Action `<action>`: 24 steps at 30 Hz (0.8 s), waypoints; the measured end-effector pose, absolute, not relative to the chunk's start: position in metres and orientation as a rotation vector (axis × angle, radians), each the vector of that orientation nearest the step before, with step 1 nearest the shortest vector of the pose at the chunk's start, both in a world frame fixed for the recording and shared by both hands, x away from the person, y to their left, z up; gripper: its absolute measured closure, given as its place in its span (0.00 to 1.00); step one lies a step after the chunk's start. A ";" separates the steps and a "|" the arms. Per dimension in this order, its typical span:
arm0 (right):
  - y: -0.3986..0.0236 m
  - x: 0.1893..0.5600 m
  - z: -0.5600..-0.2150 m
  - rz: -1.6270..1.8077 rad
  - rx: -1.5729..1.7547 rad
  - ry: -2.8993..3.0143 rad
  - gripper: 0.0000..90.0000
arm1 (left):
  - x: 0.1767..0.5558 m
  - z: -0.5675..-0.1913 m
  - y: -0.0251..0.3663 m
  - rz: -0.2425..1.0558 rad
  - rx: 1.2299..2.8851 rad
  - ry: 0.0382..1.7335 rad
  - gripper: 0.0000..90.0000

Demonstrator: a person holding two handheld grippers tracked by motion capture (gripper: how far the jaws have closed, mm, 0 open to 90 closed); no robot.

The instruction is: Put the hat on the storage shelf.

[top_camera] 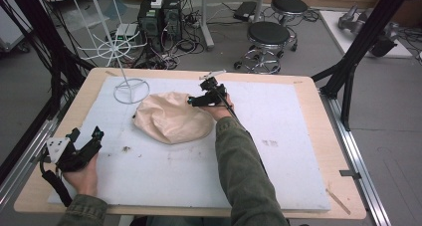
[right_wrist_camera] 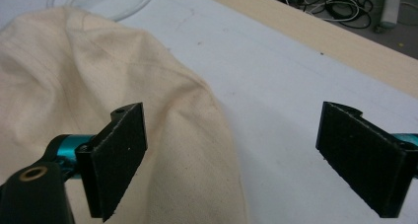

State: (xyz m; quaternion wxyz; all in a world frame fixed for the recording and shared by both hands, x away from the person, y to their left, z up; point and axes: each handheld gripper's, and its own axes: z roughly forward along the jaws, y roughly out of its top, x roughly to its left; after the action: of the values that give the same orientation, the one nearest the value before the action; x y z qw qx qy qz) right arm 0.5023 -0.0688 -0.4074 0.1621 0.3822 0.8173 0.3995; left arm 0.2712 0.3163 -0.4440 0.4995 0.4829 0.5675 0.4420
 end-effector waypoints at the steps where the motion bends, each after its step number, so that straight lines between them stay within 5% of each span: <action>1: -0.068 0.503 -0.409 1.133 1.085 2.340 0.12 | 0.271 -0.444 0.316 1.069 1.169 1.371 0.32; 24: -0.054 0.506 -0.436 0.929 1.139 2.526 0.14 | 0.272 -0.444 0.314 1.067 1.184 1.365 0.32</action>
State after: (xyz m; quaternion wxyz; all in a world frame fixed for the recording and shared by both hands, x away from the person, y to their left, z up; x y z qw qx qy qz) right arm 0.5059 -0.0543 -0.4364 0.1092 0.3874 0.8592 0.3159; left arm 0.2716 0.3143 -0.4442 0.4981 0.4891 0.5641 0.4410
